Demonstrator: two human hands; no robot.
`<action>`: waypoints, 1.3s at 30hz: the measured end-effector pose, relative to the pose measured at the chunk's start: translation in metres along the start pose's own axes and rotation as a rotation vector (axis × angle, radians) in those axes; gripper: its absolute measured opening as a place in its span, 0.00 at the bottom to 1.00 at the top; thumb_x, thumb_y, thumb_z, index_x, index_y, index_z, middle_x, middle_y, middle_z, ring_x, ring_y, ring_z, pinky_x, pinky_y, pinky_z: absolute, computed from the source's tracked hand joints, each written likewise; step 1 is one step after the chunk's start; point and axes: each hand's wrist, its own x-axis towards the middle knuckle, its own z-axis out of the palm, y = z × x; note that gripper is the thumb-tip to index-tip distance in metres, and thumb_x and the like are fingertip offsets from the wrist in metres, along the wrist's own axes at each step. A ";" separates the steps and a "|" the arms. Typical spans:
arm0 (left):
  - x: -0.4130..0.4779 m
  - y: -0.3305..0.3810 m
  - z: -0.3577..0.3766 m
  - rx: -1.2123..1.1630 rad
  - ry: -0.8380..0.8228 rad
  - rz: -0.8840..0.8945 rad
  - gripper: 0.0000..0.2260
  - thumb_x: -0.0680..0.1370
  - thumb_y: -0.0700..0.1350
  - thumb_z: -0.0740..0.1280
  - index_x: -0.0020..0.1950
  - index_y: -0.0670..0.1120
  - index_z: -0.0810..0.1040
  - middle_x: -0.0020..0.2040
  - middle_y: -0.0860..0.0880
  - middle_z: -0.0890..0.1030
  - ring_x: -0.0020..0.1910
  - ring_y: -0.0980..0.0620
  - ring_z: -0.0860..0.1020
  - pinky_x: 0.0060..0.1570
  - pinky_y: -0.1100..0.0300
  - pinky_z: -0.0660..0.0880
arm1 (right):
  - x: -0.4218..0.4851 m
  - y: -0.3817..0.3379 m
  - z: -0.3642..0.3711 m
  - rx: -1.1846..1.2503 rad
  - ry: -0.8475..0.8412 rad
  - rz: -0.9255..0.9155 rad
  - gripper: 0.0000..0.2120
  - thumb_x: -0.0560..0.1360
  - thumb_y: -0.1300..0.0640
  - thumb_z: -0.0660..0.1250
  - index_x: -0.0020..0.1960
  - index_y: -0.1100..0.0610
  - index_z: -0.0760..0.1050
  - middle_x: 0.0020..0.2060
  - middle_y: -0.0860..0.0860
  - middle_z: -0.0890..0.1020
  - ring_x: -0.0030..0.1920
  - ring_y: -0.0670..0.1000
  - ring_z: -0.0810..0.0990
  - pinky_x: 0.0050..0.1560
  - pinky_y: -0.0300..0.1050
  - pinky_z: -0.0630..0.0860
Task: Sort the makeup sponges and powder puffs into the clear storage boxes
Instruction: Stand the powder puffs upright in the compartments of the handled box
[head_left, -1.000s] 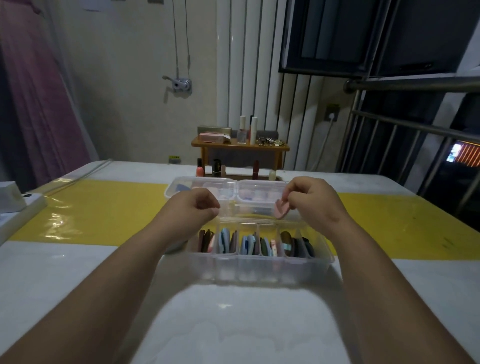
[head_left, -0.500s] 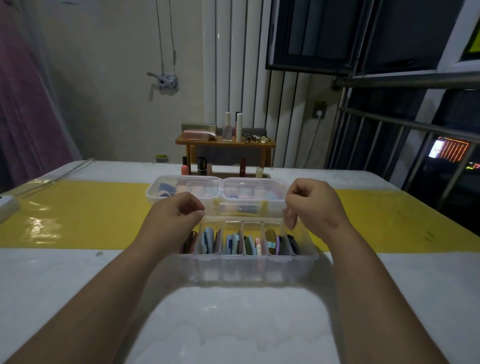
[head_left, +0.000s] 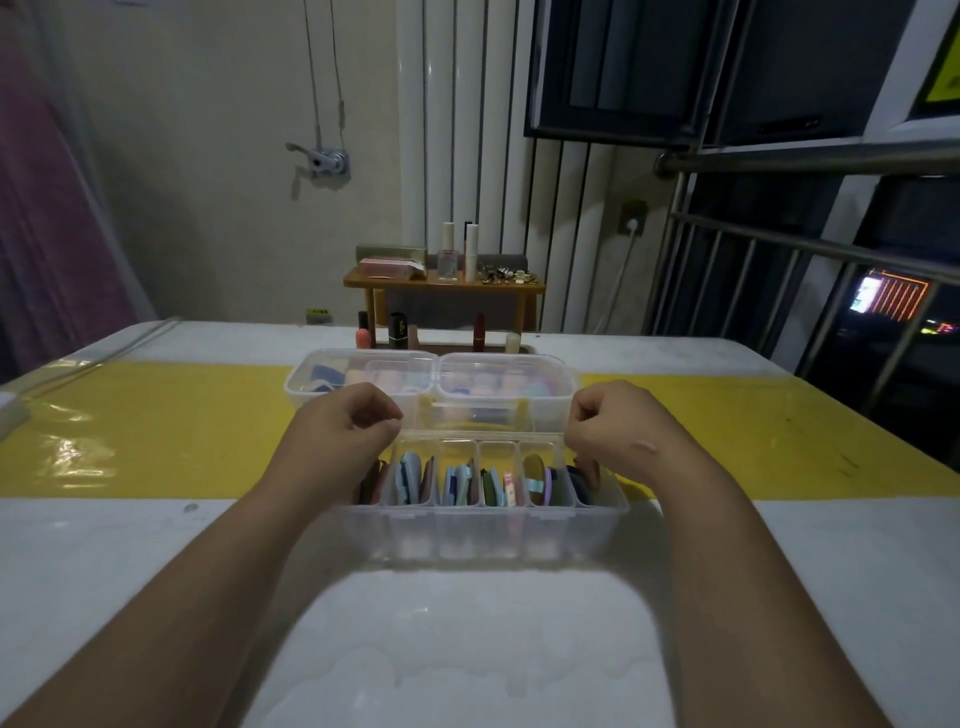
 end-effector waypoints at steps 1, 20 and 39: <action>0.000 0.000 0.000 0.002 -0.001 0.002 0.05 0.77 0.43 0.69 0.44 0.52 0.81 0.43 0.55 0.81 0.44 0.57 0.78 0.42 0.63 0.73 | 0.000 0.000 0.000 -0.026 -0.016 0.012 0.05 0.65 0.63 0.63 0.31 0.56 0.74 0.30 0.53 0.81 0.37 0.56 0.81 0.41 0.53 0.80; 0.001 -0.001 0.000 -0.006 0.002 0.011 0.06 0.77 0.42 0.70 0.42 0.52 0.81 0.42 0.55 0.81 0.43 0.57 0.78 0.39 0.64 0.70 | -0.001 -0.007 0.003 -0.246 0.009 0.119 0.07 0.69 0.61 0.73 0.35 0.51 0.82 0.36 0.47 0.83 0.41 0.51 0.80 0.46 0.49 0.82; 0.005 -0.011 -0.016 -0.188 0.076 -0.028 0.08 0.77 0.38 0.69 0.44 0.50 0.82 0.41 0.50 0.82 0.44 0.49 0.80 0.46 0.54 0.76 | -0.008 -0.029 0.020 -0.102 0.090 -0.077 0.07 0.70 0.61 0.65 0.38 0.50 0.77 0.36 0.46 0.78 0.40 0.49 0.77 0.40 0.46 0.77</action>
